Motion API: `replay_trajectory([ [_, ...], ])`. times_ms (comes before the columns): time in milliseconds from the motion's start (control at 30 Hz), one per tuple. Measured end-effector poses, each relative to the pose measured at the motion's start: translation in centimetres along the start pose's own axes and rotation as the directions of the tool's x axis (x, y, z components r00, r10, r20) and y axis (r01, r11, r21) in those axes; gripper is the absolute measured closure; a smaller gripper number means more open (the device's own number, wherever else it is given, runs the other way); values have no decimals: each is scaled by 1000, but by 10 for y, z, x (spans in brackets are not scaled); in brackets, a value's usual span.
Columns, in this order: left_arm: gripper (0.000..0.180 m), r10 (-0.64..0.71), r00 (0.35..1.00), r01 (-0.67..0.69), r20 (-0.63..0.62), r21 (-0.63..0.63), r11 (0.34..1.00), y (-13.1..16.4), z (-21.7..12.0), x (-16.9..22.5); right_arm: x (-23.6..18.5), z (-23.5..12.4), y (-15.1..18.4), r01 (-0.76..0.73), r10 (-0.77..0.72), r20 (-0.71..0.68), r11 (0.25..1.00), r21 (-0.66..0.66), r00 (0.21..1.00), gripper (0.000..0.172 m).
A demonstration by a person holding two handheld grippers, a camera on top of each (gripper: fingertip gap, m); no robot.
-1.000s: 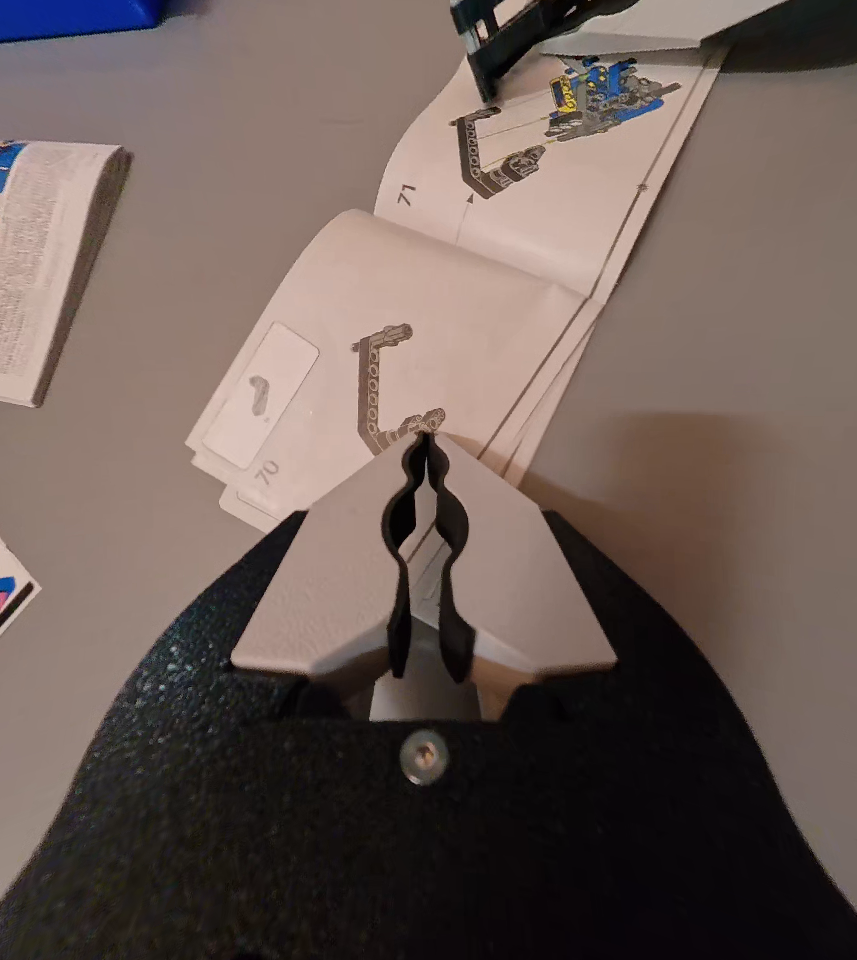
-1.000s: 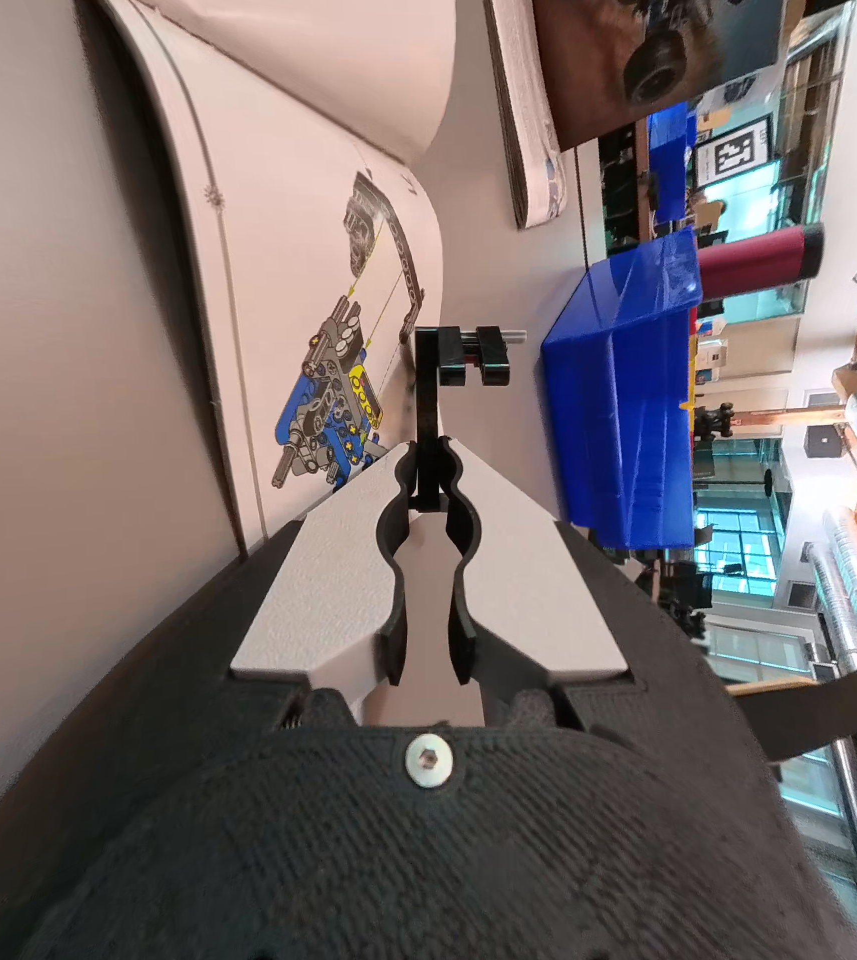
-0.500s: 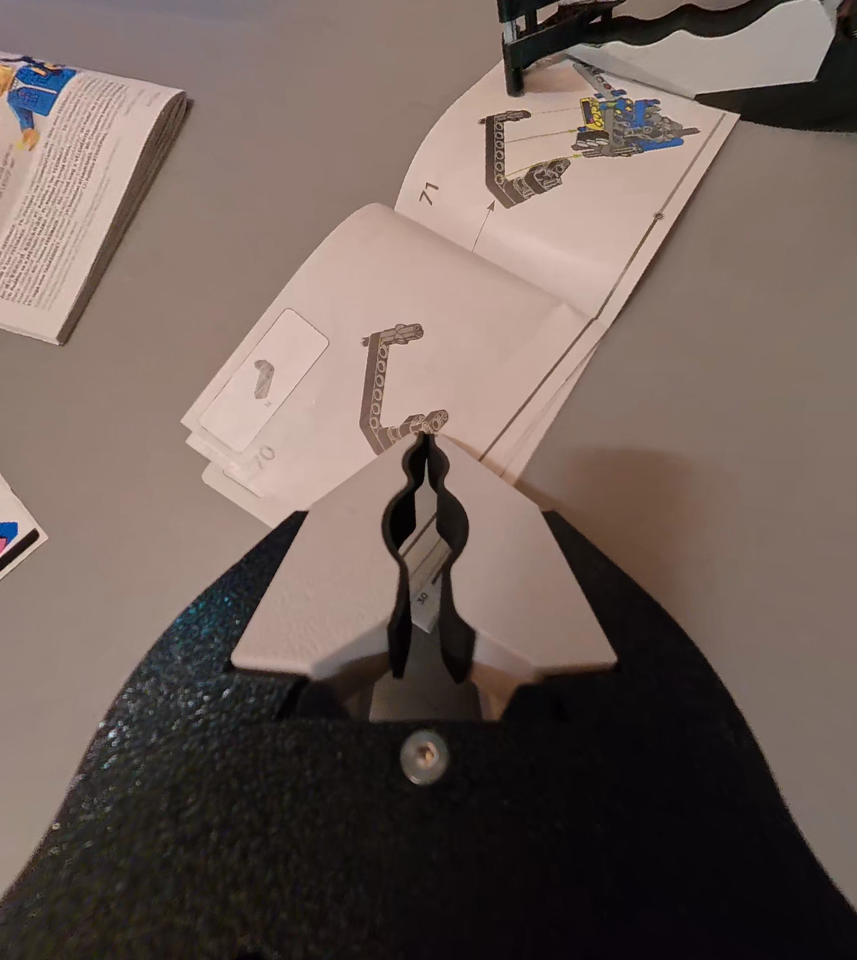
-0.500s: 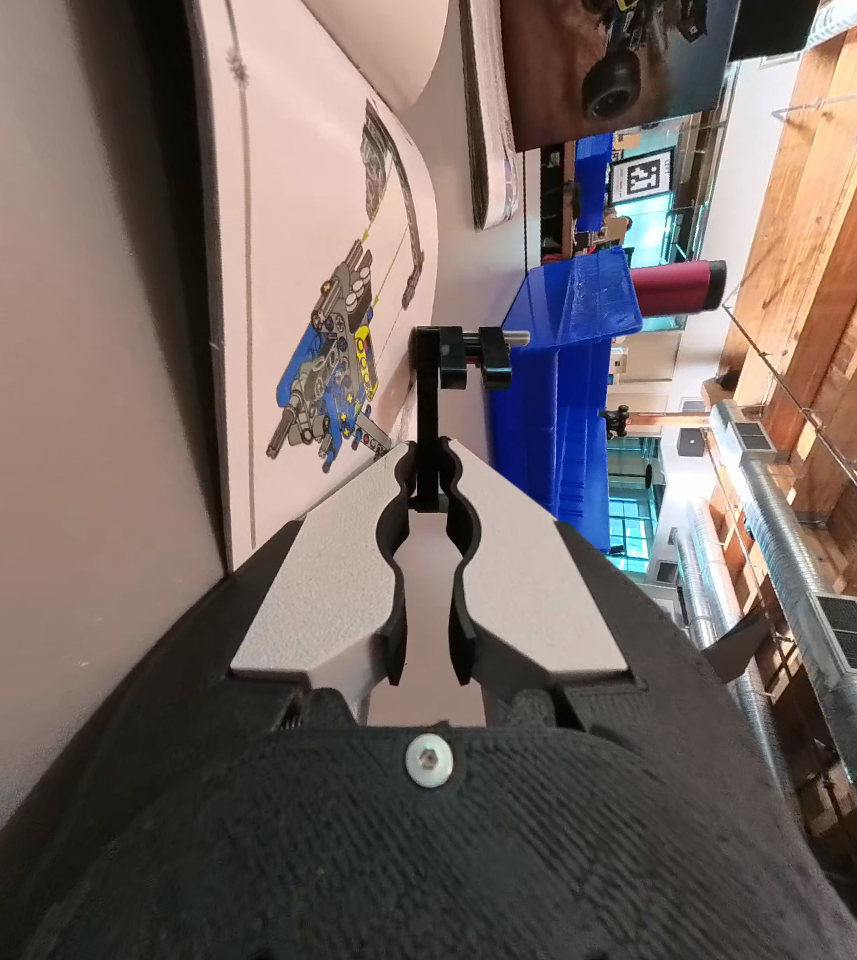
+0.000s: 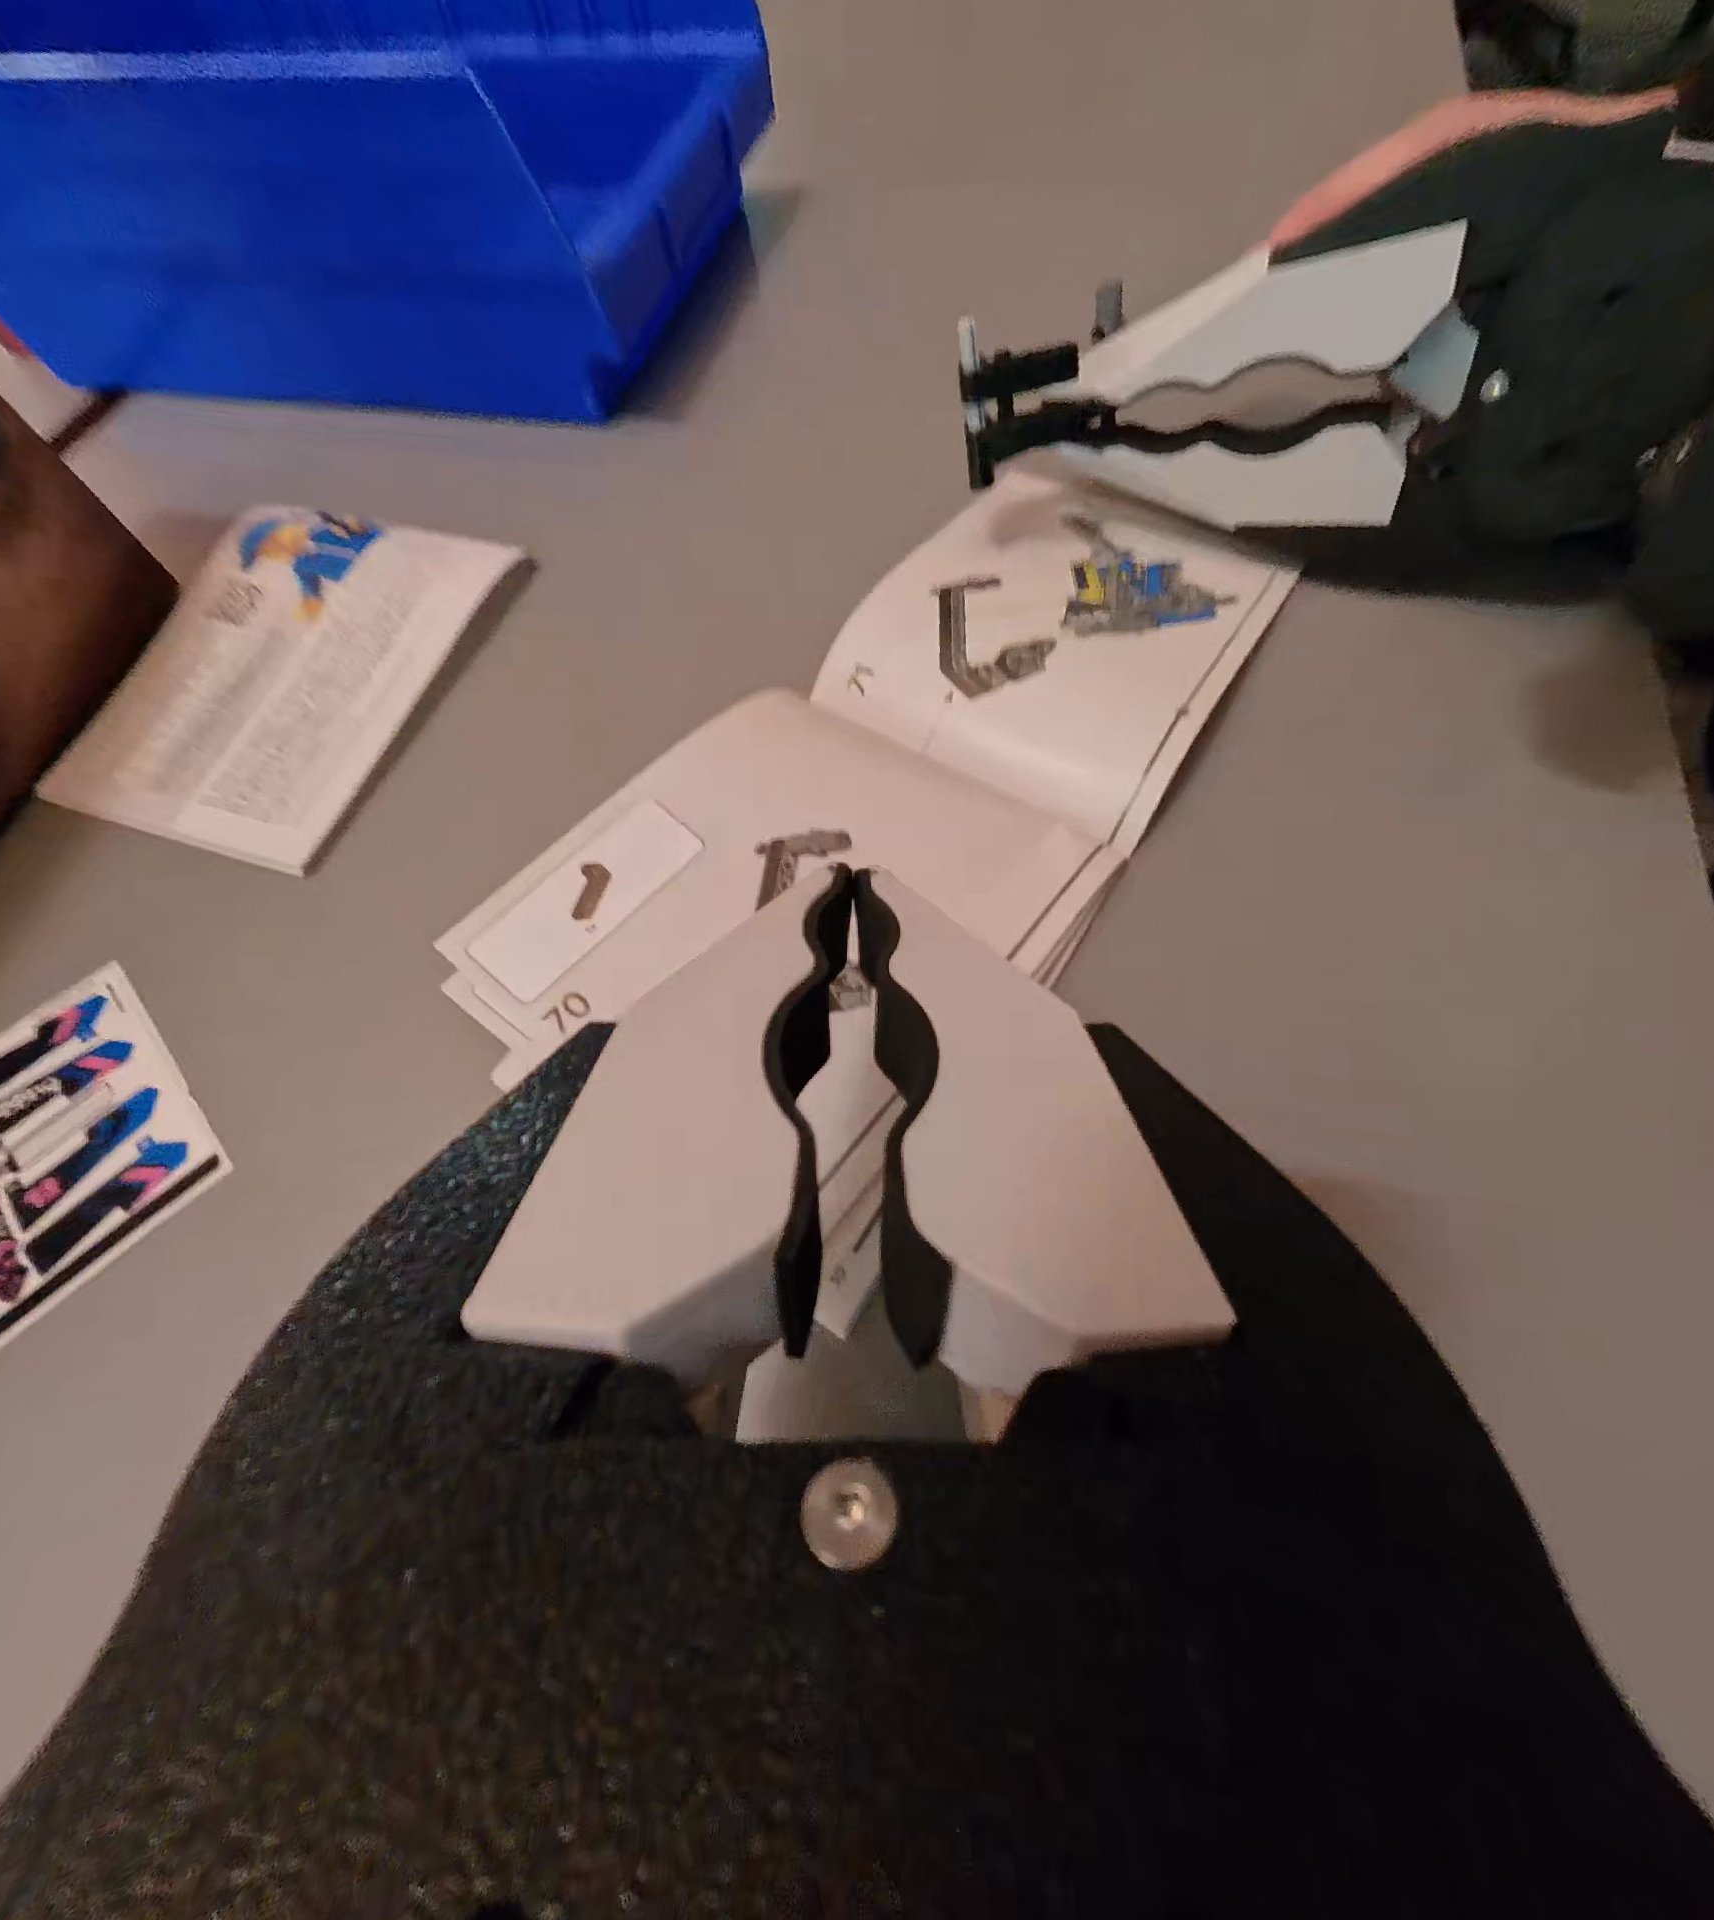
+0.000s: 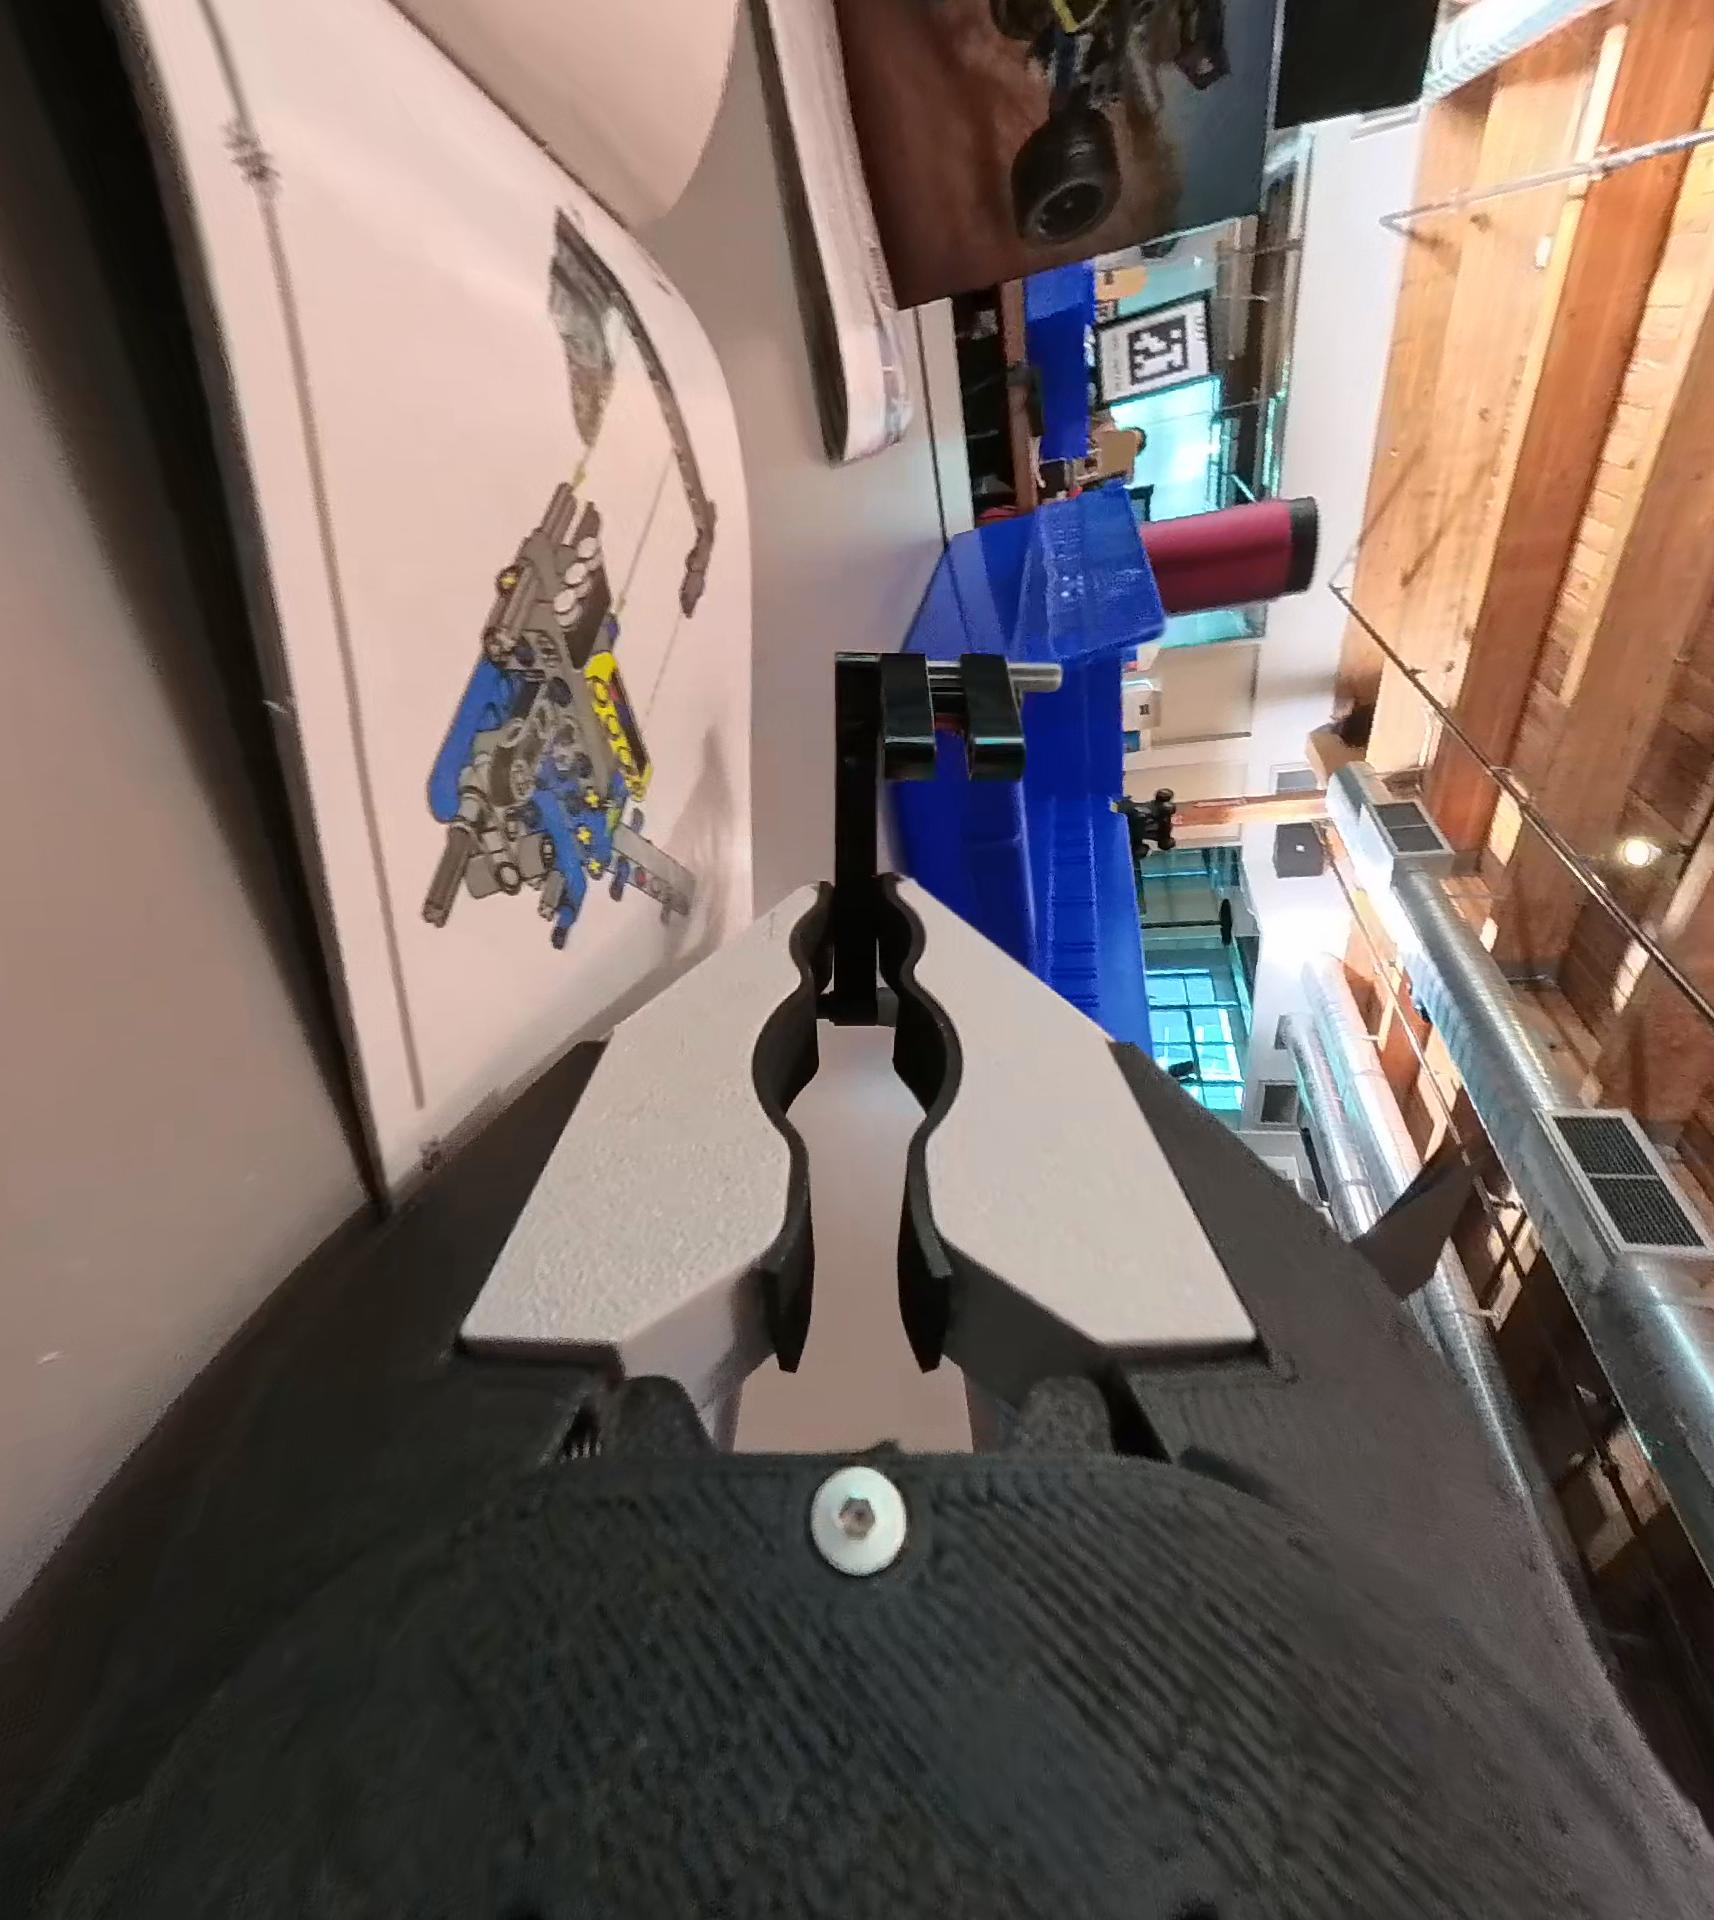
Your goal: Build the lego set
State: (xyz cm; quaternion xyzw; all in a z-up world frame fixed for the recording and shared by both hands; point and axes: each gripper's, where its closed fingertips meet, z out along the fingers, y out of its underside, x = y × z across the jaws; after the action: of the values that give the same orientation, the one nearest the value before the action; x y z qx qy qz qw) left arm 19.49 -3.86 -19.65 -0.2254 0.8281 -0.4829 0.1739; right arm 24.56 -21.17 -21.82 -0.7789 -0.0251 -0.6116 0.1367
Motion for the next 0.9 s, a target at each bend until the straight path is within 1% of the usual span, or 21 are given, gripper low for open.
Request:
replay_trajectory([
  [33, 180, 5, 1000, -5, 11, 35, 999, -5, -2, -1, 3, -1, 1, -6, 6, -16, 1000, -2, 1000, 166],
  [133, 180, 5, 999, -11, 49, 118, 993, -14, -6, -7, 9, -2, 2, -7, 6, -54, 1000, -4, 998, 166],
  [233, 180, -13, 998, 3, 55, 174, 985, -19, -9, -9, 16, -4, 0, 9, -9, -101, 1000, 0, 995, 167],
  [467, 180, -44, 998, 36, 41, 180, 983, -19, -10, -10, 24, -8, -5, 45, -43, -164, 999, 12, 986, 166],
  [633, 180, -57, 998, 50, 35, 185, 981, -20, -12, -11, 26, -9, -7, 70, -67, -182, 997, 11, 981, 166],
  [900, 180, -35, 993, 5, 117, 250, 968, -25, -18, -21, 27, -11, -7, 69, -64, -192, 997, 18, 979, 166],
])
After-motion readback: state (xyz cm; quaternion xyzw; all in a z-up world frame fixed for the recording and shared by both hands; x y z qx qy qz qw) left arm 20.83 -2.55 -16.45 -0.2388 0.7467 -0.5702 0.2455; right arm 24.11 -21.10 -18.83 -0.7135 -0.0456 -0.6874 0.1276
